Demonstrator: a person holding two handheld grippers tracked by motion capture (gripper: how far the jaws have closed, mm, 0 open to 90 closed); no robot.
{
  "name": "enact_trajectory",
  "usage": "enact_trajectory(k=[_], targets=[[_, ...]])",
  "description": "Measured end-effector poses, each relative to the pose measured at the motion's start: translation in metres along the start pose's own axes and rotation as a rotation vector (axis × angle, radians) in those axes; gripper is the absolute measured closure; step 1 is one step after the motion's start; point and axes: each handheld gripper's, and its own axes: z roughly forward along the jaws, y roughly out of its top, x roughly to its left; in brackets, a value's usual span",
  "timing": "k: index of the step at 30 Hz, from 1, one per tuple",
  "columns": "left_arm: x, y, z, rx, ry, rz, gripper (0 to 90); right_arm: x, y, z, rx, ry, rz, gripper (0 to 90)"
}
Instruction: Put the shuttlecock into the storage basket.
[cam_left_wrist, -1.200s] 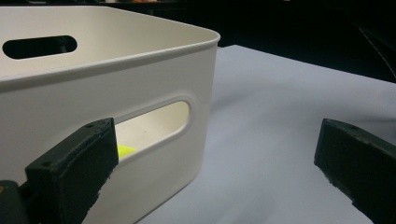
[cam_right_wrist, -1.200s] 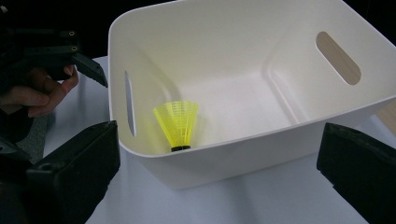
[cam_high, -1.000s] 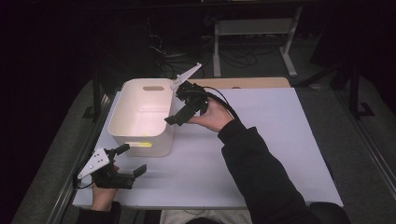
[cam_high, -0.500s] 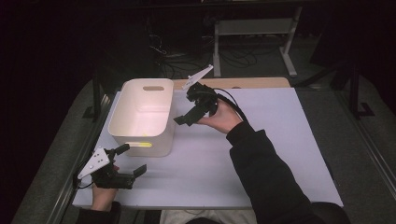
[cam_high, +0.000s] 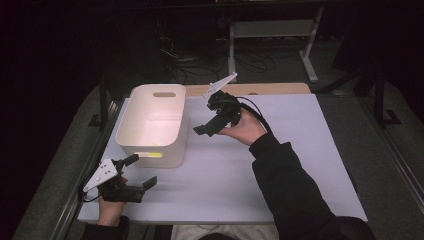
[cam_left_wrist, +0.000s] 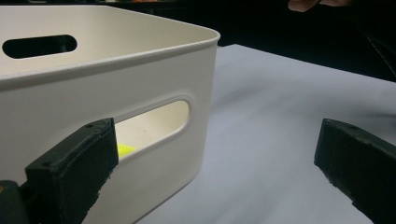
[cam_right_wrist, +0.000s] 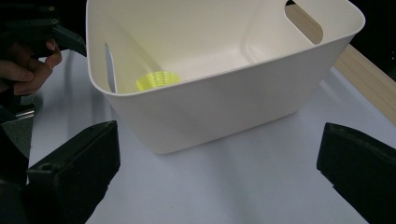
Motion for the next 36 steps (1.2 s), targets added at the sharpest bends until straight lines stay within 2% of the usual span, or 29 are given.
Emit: enact_trajectory(k=[22,36], targets=[[0.000,0.000,0.000,0.001,0.001,0.001,0.0,-0.010,-0.038,-0.019,-0.014,-0.049,0.055,0.0],[0.000,0.000,0.000,0.002,-0.001,0.000,0.0,-0.014,-0.054,-0.027,-0.022,-0.066,0.076,0.0]])
